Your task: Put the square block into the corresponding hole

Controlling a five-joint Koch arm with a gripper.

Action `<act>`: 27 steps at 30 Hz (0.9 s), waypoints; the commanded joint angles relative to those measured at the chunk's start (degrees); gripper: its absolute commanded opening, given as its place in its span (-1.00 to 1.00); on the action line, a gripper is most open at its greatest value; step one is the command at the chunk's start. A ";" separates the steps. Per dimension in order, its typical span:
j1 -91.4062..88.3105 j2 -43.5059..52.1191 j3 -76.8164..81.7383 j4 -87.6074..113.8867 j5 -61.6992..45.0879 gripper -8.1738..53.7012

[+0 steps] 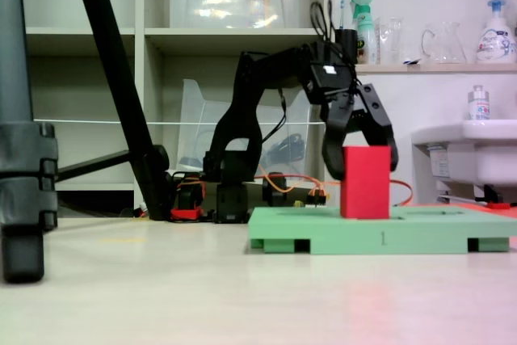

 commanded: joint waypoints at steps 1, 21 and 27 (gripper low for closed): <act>-1.32 -0.09 -0.62 -2.37 0.79 -0.03; -2.72 -0.44 -1.49 0.79 2.81 0.80; -1.14 8.70 -0.70 8.26 -3.96 0.94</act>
